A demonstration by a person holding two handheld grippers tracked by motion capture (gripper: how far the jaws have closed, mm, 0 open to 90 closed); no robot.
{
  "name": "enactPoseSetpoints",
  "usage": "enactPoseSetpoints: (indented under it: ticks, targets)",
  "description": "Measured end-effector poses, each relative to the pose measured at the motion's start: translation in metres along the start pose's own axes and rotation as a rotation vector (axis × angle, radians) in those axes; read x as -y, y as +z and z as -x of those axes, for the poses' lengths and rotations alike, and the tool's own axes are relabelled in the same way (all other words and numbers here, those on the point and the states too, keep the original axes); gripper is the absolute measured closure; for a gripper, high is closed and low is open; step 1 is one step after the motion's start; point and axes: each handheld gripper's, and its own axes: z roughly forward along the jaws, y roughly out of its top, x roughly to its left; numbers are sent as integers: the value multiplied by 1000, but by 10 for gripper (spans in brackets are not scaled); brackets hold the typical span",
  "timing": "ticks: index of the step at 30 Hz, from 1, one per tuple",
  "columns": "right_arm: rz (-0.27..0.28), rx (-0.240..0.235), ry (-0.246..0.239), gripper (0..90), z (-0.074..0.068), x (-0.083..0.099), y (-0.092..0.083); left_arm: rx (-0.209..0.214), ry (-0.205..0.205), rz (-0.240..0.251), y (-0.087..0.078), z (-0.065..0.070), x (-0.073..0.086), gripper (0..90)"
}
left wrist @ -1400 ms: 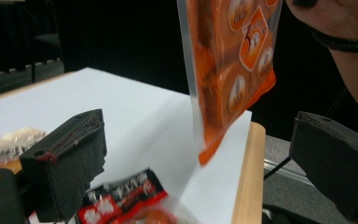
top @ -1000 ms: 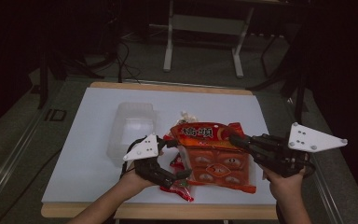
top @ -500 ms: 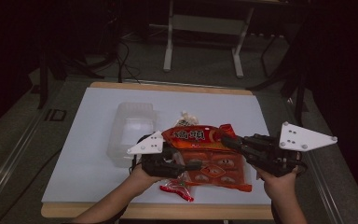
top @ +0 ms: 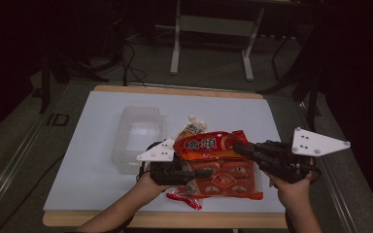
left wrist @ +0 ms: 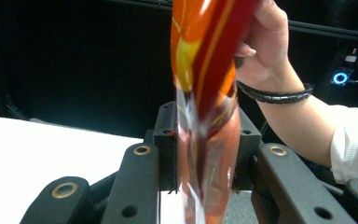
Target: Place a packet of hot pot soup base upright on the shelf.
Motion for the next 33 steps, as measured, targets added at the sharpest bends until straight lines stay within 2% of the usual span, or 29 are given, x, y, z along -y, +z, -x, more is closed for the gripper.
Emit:
enactPoseSetpoints:
  ticks: [1, 5, 8, 12, 13, 14, 15, 16, 17, 18, 19, 20, 21, 22, 23, 24, 27, 28, 33]
  targets:
    - [-2, 3, 4, 870, 1, -1, 0, -11, 13, -7, -1, 0, -3, 711]
    - [15, -4, 14, 862, 3, -2, -1, -20, 23, -12, -3, 1, -9, 712]
    - [21, -1, 15, 849, 4, -4, -2, -44, 31, 4, -5, 3, -14, 712]
    - [31, 6, 26, 781, 5, -9, -3, -58, 35, 13, -8, 4, -20, 713]
    - [31, 21, 16, 685, 4, -11, -3, -71, 47, 11, -9, 4, -22, 713]
    - [31, 21, 16, 685, 4, -11, -3, -71, 47, 11, -9, 4, -22, 713]
    - [50, 23, 17, 598, 3, -13, -4, -81, 55, 11, -11, 5, -23, 714]
    - [50, 23, 17, 598, 3, -13, -4, -81, 55, 11, -11, 5, -23, 714]
    - [51, 53, 0, 550, 1, -14, -5, -88, 54, 16, -12, 5, -24, 714]
    - [51, 53, 0, 550, 1, -14, -5, -88, 54, 16, -12, 5, -24, 714]
    - [59, 68, -3, 470, 1, -14, -6, -91, 55, 24, -13, 5, -25, 714]
    - [59, 68, -3, 470, 1, -14, -6, -95, 53, 29, -14, 5, -26, 714]
    - [66, 88, -7, 409, 1, -13, -7, -102, 57, 34, -16, 5, -27, 714]
    - [66, 88, -7, 409, 1, -13, -7, -102, 57, 34, -16, 5, -27, 714]
    - [69, 102, -1, 314, 3, -12, -8, -114, 57, 40, -19, 4, -29, 714]
    - [69, 102, -1, 314, 3, -12, -8, -114, 57, 40, -19, 4, -29, 714]
    - [73, 136, 20, 186, 6, -10, -10, -138, 54, 54, -28, 0, -33, 714]
    - [73, 145, 24, 156, 7, -8, -10, -149, 52, 60, -31, -1, -34, 714]
    - [86, 152, 46, 124, 12, -1, -14, -210, 58, 86, -49, -8, -41, 714]
